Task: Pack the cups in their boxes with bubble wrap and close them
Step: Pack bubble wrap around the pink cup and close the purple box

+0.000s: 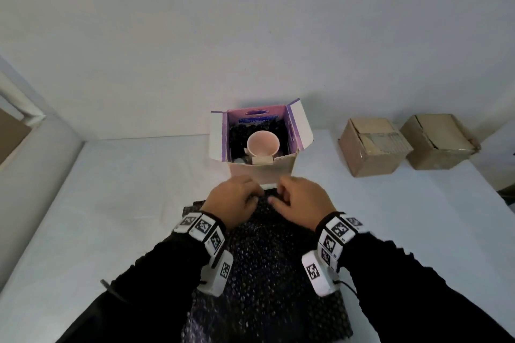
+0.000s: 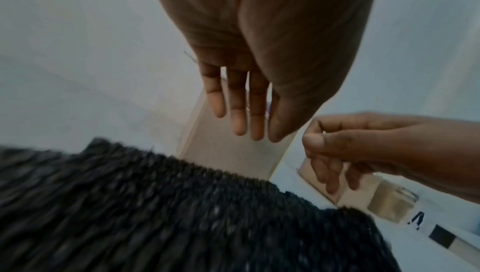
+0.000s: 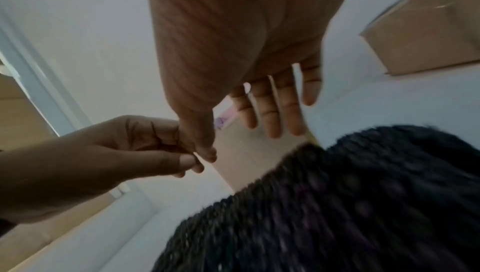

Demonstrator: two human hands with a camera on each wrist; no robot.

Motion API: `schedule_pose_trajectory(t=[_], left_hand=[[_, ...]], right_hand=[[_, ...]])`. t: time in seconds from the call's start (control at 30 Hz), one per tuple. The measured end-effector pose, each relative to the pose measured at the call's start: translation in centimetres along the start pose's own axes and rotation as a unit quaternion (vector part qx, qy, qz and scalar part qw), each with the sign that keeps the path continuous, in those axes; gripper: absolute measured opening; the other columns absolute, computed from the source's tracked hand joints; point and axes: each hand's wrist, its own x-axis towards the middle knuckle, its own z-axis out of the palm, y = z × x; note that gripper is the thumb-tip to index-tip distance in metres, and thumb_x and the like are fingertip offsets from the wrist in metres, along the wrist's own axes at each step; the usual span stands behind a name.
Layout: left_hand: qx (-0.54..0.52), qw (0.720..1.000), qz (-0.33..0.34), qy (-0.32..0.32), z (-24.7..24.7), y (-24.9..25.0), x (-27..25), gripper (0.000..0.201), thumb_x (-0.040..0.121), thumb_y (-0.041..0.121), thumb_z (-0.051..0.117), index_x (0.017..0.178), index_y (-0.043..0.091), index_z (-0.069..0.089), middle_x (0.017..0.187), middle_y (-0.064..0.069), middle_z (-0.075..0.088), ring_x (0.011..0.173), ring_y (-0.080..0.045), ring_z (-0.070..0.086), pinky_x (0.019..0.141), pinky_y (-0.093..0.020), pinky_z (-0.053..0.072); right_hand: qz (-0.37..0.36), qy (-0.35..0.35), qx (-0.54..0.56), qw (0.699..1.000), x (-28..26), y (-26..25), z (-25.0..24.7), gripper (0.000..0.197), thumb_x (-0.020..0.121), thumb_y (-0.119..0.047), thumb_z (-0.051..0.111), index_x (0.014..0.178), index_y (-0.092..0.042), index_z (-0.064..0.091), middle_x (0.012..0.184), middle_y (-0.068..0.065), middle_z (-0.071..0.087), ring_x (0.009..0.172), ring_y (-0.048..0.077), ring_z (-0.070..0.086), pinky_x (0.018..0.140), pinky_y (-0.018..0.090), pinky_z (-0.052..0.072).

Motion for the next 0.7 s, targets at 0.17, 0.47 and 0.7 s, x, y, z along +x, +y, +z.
schedule_pose_trajectory(t=[0.17,0.47,0.7], left_hand=[[0.107,0.978,-0.133,-0.116,2.8,-0.5,-3.9,0.046,0.085,0.046,0.056,0.128,0.031,0.053,0.137,0.003,0.043,0.127,-0.024,0.038,0.102,-0.041,0.039],[0.096,0.941,-0.319,-0.056,2.2,-1.1,-6.5,0.118,0.060,0.095,0.037,0.151,0.029,0.003,0.156,-0.009,0.024,0.136,-0.033,0.033,0.107,-0.049,0.030],[-0.219,0.916,-0.325,0.081,1.2,-1.7,-5.8,0.046,0.079,0.044,0.074,0.117,0.025,0.057,0.094,-0.004,0.068,0.092,-0.024,0.065,0.076,-0.027,0.049]], right_hand=[[0.156,-0.138,0.058,0.976,-3.6,1.0,4.4,0.038,0.080,-0.048,0.068,0.105,-0.025,0.050,0.101,-0.001,0.062,0.093,0.021,0.062,0.077,0.033,0.049],[0.098,0.001,0.258,0.961,-3.8,0.8,2.7,0.017,0.093,-0.007,0.055,0.102,-0.021,0.060,0.111,0.002,0.062,0.103,0.016,0.055,0.090,0.026,0.039],[0.129,0.156,0.314,0.927,-3.3,0.2,1.0,0.040,0.090,0.005,0.046,0.097,-0.033,0.060,0.109,0.005,0.055,0.098,-0.001,0.050,0.089,0.015,0.038]])
